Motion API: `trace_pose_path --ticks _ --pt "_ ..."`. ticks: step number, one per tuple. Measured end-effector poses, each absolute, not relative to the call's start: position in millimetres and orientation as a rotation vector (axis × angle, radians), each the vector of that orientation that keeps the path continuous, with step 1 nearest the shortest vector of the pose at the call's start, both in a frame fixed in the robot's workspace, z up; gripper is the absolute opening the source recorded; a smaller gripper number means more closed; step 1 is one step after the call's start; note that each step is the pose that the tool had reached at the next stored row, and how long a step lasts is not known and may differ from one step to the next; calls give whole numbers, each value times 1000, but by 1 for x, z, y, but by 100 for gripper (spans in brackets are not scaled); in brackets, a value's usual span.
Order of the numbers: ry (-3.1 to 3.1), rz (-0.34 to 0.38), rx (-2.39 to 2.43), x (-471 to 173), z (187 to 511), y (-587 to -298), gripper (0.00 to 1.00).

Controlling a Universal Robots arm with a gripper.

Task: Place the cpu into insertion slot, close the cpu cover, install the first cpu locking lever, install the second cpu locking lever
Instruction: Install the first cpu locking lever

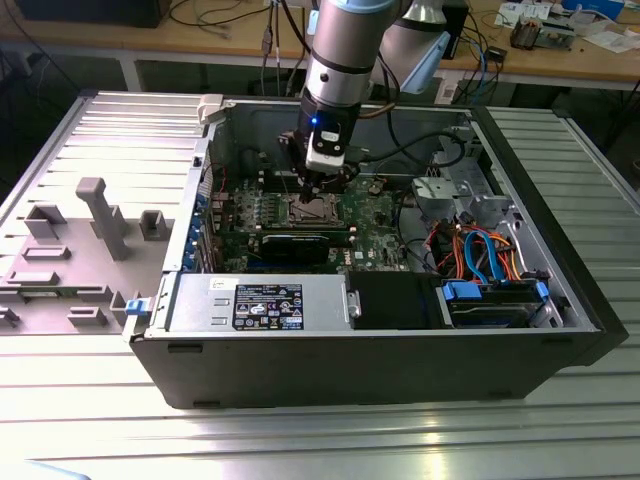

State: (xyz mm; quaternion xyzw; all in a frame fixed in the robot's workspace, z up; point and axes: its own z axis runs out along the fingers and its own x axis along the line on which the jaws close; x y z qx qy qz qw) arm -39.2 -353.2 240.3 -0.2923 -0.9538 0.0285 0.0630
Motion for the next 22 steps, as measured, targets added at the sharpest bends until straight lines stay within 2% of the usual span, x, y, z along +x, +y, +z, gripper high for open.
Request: trace_pose_path --ticks 15,22 --pt "-2905 86 -808 -39 240 -353 11" --pt "-2919 59 -740 -39 240 -353 11"
